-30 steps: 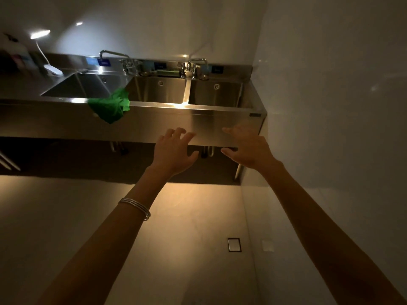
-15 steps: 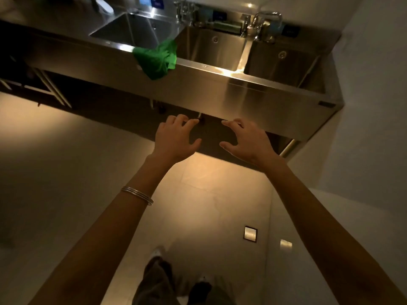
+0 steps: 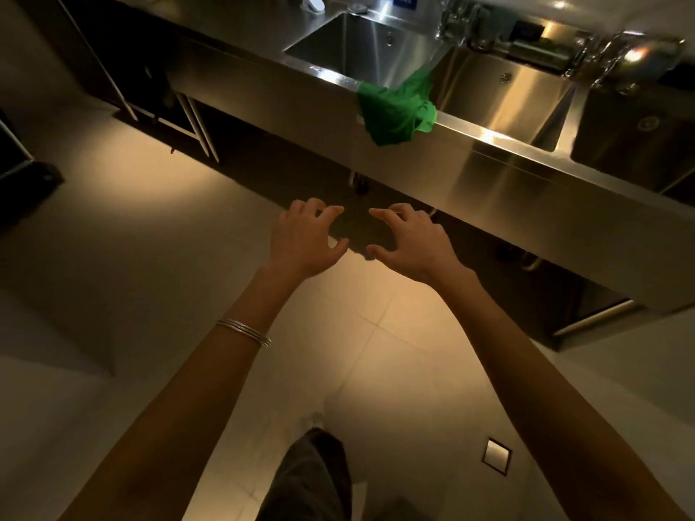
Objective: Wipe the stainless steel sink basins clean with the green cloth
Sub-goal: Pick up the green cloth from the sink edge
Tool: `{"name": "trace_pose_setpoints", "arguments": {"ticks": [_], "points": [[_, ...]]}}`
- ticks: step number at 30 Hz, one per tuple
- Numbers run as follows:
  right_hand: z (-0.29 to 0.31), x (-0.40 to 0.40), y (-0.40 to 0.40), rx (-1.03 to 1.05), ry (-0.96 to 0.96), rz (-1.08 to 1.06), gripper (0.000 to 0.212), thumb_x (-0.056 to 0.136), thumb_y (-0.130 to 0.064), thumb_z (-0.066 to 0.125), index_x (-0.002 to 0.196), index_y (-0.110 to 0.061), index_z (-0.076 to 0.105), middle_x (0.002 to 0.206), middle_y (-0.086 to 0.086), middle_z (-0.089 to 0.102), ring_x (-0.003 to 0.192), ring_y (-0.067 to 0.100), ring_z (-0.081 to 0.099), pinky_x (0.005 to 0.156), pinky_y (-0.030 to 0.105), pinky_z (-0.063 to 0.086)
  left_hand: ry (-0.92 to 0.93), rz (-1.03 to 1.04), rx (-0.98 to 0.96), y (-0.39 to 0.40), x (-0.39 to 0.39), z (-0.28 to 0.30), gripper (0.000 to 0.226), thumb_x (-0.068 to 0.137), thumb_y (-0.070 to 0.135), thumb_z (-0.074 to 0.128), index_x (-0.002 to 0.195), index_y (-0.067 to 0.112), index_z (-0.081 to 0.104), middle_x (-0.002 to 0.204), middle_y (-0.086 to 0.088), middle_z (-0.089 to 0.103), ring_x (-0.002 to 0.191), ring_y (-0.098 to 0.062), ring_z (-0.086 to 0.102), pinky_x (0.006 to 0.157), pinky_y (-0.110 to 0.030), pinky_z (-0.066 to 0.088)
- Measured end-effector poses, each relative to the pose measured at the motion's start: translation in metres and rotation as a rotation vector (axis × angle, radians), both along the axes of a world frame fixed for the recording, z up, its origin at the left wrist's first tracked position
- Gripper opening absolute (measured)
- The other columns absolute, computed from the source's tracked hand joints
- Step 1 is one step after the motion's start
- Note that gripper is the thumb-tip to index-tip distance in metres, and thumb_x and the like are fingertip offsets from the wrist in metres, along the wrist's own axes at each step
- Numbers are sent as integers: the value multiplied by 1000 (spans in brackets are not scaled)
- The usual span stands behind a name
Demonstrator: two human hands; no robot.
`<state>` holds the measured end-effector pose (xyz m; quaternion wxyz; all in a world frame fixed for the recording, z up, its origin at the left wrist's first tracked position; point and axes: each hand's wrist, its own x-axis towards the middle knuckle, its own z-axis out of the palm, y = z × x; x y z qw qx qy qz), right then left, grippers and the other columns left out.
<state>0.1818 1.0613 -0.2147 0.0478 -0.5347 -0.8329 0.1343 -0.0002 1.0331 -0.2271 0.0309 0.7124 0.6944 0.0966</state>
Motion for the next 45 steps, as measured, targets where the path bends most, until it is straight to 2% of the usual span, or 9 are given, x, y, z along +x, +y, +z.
{"name": "trace_pose_setpoints", "arguments": {"ticks": [5,11,20,29,36,45], "points": [[4,-63,45,11,42,11,64,87,-53,52,143,-34,28,149,2,30,133,25,32,107,48,31,1,42,6,40,-61,5,59,87,51,51,139,28,35,139,-4,39,127,-23,36,97,-36,35],[1,-102,101,18,41,16,64,86,-54,52,142,-34,29,145,4,34,129,25,38,102,48,39,-28,36,13,91,-97,1,58,87,50,51,139,28,36,137,-4,42,125,-22,37,97,-34,35],[-20,-104,203,9,24,-27,63,86,-54,51,142,-35,30,144,3,34,127,24,38,101,46,39,-46,-35,0,201,-99,-16,58,86,50,51,138,30,35,135,-2,42,124,-21,37,96,-35,34],[-5,-87,343,51,23,-114,62,86,-53,53,141,-34,32,143,4,37,125,27,40,98,46,40,18,-137,26,355,-85,3,58,85,50,50,137,28,38,134,-5,44,121,-25,38,91,-37,36],[-11,-76,407,22,2,-190,63,86,-52,53,142,-32,32,140,6,39,123,28,42,96,45,42,5,-246,17,438,-77,-4,58,85,50,50,137,27,40,131,-5,46,119,-26,40,89,-36,36],[-3,-96,506,20,-25,-335,62,87,-51,52,142,-31,30,144,5,35,128,28,39,99,47,40,8,-368,12,561,-97,-7,57,81,53,51,132,28,45,129,-6,49,120,-28,42,93,-39,39]]}}
